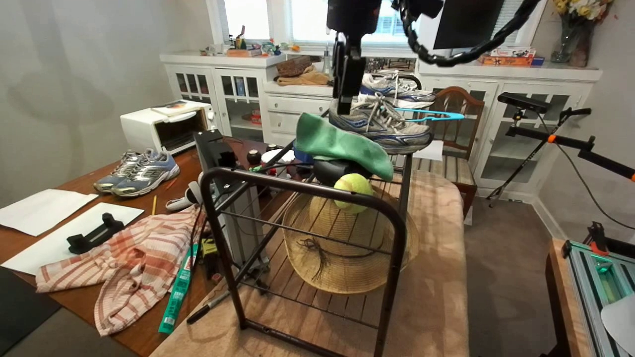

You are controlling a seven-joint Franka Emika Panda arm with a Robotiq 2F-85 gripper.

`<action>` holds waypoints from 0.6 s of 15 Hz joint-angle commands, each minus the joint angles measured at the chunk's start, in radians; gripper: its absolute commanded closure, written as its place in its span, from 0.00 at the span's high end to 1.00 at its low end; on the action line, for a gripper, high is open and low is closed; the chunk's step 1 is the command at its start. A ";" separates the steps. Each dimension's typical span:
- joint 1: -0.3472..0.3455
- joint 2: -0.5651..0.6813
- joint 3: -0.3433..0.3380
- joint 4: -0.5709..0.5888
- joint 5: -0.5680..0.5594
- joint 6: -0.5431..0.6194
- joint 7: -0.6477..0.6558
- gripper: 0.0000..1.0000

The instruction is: Put the green towel over the black alarm clock.

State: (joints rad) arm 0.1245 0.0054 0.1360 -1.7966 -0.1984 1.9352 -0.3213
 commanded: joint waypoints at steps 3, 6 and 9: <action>-0.004 -0.136 -0.010 0.009 0.040 -0.307 0.087 1.00; -0.007 -0.177 -0.032 0.019 0.119 -0.450 0.053 1.00; -0.015 -0.198 -0.061 0.022 0.237 -0.550 0.067 0.99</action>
State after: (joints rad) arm 0.1179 -0.1758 0.0993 -1.7785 -0.0526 1.4729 -0.2598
